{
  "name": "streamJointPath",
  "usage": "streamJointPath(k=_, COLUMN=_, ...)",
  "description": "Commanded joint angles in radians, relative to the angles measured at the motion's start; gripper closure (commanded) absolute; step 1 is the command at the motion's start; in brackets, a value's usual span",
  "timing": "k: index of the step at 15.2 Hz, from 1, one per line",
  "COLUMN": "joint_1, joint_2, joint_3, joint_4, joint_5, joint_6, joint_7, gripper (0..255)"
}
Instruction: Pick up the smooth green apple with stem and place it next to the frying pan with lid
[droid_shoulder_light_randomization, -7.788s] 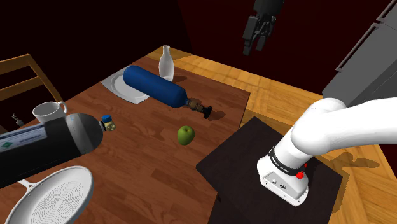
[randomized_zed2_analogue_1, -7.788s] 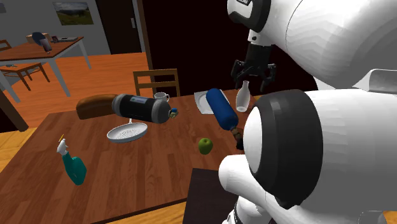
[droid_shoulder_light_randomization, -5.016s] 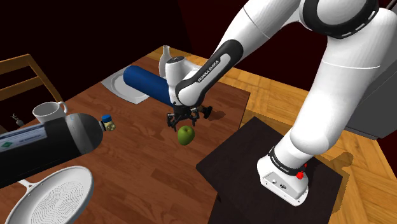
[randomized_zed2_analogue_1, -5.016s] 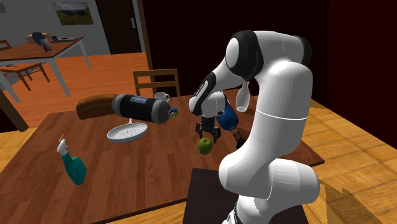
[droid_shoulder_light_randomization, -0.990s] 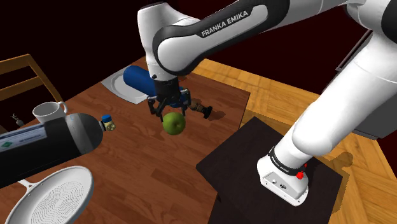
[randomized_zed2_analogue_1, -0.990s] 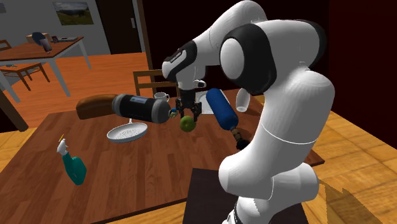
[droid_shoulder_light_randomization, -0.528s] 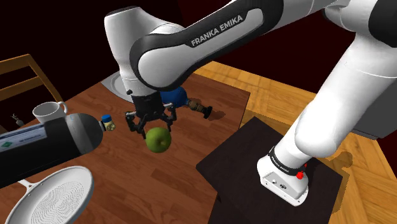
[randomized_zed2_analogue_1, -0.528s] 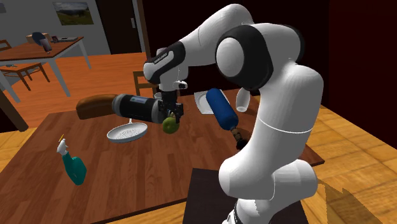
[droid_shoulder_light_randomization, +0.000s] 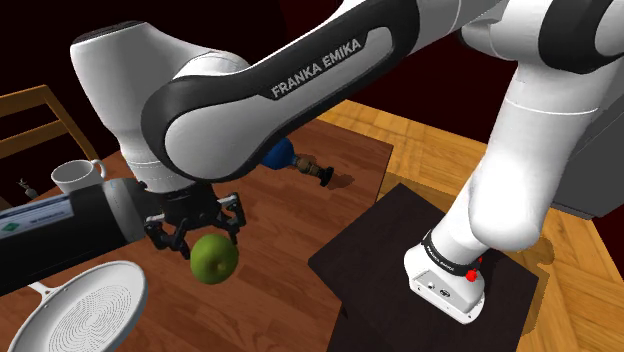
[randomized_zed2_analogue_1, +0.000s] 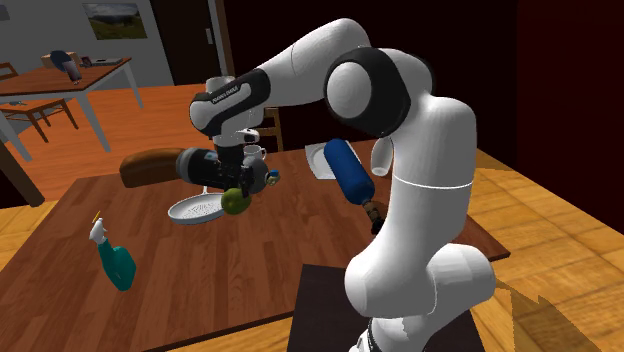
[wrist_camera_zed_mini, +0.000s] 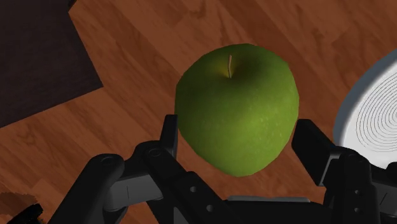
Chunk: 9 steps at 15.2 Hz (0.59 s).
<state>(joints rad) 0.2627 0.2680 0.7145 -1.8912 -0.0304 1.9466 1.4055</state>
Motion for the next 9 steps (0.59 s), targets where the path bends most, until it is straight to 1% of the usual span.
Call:
streamJointPath(k=1, joint_1=0.053, joint_2=0.071, joint_3=0.002, joint_4=0.084, joint_5=-0.042, joint_6=-0.023, joint_7=0.066, gripper=255)
streamJointPath(k=5, joint_1=0.163, joint_2=0.189, joint_3=-0.005, joint_4=0.231, joint_5=-0.104, joint_6=-0.063, joint_7=0.168, gripper=255)
streamJointPath(k=9, joint_1=0.286, joint_2=0.316, joint_3=-0.023, joint_4=0.412, joint_5=-0.162, joint_6=-0.122, joint_7=0.252, gripper=255)
